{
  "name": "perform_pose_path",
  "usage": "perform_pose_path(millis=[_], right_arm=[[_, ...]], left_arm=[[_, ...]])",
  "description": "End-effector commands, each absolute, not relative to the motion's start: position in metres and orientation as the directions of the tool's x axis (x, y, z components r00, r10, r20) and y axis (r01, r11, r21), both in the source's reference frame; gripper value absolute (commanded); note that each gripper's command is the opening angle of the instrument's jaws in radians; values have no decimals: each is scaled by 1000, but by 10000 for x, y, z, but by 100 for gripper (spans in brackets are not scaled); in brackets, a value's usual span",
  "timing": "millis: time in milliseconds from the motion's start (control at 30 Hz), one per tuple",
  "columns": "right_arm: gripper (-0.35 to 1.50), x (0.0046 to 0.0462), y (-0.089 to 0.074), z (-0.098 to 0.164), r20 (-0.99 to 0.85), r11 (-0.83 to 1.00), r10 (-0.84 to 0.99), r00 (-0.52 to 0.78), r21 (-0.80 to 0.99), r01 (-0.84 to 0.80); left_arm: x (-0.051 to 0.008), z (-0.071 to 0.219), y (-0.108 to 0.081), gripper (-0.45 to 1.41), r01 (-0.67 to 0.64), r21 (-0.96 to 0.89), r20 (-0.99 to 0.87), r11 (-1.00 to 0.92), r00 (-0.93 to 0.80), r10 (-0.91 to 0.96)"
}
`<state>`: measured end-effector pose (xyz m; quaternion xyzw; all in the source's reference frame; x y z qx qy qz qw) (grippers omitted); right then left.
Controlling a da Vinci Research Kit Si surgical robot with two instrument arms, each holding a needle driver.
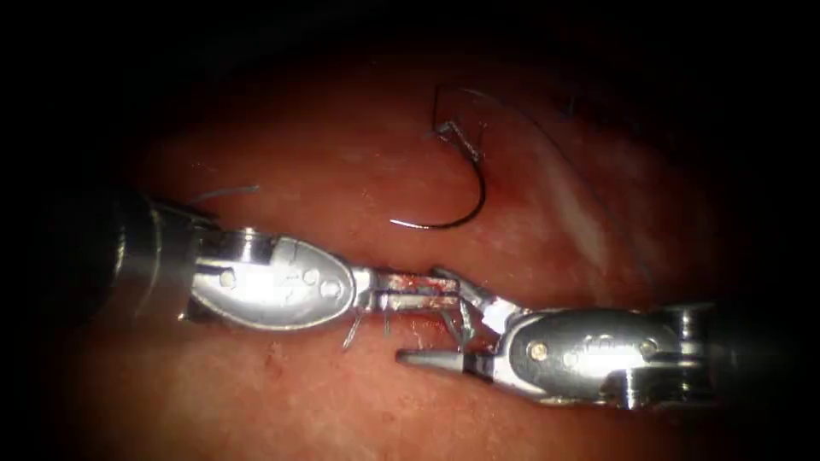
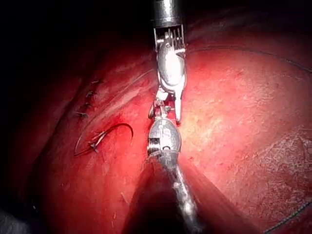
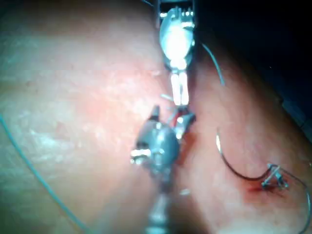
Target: Wound Closure
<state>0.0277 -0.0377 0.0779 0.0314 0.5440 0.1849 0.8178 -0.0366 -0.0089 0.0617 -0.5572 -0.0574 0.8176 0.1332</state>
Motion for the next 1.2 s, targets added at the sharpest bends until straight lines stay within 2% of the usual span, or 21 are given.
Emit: perform_pose_path(millis=[33,1100,1200], right_arm=[[131,285,-381,786,-872,927,347,346,263,-266],[129,317,-373,793,-863,920,369,344,287,-267],[119,316,-374,792,-864,920,369,344,288,-266]], left_arm=[[-371,621,-88,-45,-152,-238,-899,-959,-340,277],[-378,613,-92,-45,-142,-234,-903,-962,-335,269],[-378,613,-92,-45,-142,-234,-903,-962,-335,269]])
